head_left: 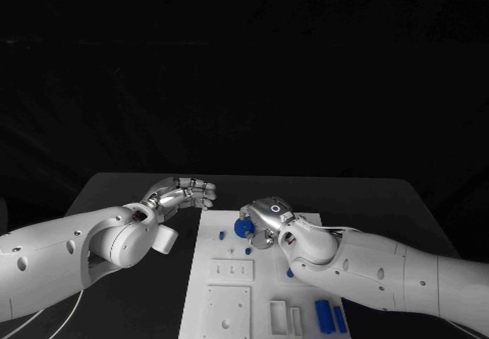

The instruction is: Assemble the parts on the task board

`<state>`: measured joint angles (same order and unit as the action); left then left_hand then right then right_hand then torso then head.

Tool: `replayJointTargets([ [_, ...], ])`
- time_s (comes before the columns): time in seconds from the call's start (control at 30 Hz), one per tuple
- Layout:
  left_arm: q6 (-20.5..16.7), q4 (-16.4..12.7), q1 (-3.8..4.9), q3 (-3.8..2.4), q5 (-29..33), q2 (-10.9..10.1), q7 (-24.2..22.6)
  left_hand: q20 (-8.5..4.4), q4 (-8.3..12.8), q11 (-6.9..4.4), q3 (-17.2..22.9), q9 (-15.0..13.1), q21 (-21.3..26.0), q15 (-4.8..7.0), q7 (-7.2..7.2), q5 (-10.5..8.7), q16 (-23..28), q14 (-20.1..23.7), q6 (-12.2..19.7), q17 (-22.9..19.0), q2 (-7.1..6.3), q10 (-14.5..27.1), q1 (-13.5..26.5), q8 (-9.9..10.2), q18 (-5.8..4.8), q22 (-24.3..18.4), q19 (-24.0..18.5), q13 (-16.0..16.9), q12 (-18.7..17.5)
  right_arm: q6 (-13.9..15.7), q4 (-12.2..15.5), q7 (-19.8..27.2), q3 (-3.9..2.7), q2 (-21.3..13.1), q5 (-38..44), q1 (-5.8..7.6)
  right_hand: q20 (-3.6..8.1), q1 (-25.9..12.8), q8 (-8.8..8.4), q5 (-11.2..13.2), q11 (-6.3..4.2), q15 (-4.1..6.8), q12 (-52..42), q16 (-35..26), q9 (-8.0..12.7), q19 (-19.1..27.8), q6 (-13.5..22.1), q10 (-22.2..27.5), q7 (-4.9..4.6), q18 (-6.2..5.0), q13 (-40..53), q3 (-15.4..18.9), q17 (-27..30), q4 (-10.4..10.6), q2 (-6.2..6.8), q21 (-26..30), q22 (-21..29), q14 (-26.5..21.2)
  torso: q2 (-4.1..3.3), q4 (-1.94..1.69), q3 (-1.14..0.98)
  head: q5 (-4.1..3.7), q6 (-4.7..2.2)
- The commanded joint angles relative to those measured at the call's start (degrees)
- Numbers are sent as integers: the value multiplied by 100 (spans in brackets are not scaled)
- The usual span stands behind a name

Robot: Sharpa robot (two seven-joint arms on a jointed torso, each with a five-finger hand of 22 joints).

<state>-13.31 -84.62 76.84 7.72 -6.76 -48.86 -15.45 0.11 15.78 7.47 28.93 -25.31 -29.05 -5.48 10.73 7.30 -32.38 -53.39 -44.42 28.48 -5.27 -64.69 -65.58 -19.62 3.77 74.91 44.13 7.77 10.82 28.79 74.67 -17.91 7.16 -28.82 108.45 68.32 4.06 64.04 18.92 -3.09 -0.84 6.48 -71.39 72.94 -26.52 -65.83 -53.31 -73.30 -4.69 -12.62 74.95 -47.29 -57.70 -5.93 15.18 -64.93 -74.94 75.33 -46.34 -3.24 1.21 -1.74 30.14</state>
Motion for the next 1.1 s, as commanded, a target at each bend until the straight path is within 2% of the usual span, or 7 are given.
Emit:
replayJointTargets([
  [0.03,69,-3,7,-4,18,16,-32,-12,11,-7,13,10,-15,-24,22,-20,34,18,25,9,1,34,79,5,49,91,-34,7,-22,-83,-104,-23,8,52,97,-26,18,-12,-11,3,19,30,29,-32,-158,-2,-468,36,-104,-238,322,-5,-9,41,58,-15,-102,-28,-12,-25,8,3,14],
  [0.23,77,10,7,-4,18,22,-31,-11,12,-7,14,10,-15,-24,22,-20,35,18,26,10,1,34,80,5,49,91,-34,8,-23,-152,-288,-15,17,116,68,-63,18,-23,-19,5,23,27,38,-34,-157,-2,-456,47,-108,-238,316,8,-11,51,73,-15,-102,-29,-6,-12,2,17,50],
  [0.47,85,18,7,-4,18,35,-28,-11,12,-7,15,10,-16,-25,23,-20,35,19,28,10,1,34,82,5,49,91,-35,9,-24,-186,-442,53,40,205,-41,-75,18,-39,-64,6,42,12,95,-47,-147,8,-383,114,-129,-238,280,40,-15,64,125,-9,-99,-33,-3,-4,-1,22,52],
  [0.67,92,26,7,-4,18,43,-22,-11,11,-6,15,11,-16,-25,24,-20,36,19,29,11,1,34,85,6,49,91,-35,9,-25,-176,-487,76,62,250,-150,-78,16,-95,-259,18,141,-78,201,-65,-58,34,-56,235,-232,-238,207,179,-30,31,176,1,-99,-39,-4,-5,-2,33,51],
  [0.77,97,26,7,-4,18,40,-20,-11,11,-6,15,11,-17,-25,24,-21,36,19,30,11,1,34,86,6,49,91,-35,10,-25,-210,-494,77,72,251,-169,-78,8,-157,-403,21,198,-138,368,-76,10,66,211,424,-295,-238,98,373,-45,-78,188,8,-103,-52,-2,-3,1,33,58],
  [0.83,96,28,7,-4,18,39,-19,-11,11,-6,15,11,-17,-25,24,-21,36,19,30,11,1,34,85,5,49,91,-36,10,-25,-209,-490,83,75,246,-183,-78,5,-178,-463,18,201,-137,376,-80,35,74,332,445,-295,-238,90,461,-52,-136,195,9,-102,-58,-3,-3,3,31,58],
  [1.1,93,31,7,-4,18,39,-19,-11,12,-6,16,11,-17,-25,24,-21,37,20,30,11,0,35,87,5,49,90,-37,11,-27,-299,-467,128,77,217,-375,-78,-5,-222,-513,1,191,-130,369,-89,56,80,460,462,-285,-238,81,577,-68,-188,198,20,-96,-62,-4,-1,2,33,66],
])
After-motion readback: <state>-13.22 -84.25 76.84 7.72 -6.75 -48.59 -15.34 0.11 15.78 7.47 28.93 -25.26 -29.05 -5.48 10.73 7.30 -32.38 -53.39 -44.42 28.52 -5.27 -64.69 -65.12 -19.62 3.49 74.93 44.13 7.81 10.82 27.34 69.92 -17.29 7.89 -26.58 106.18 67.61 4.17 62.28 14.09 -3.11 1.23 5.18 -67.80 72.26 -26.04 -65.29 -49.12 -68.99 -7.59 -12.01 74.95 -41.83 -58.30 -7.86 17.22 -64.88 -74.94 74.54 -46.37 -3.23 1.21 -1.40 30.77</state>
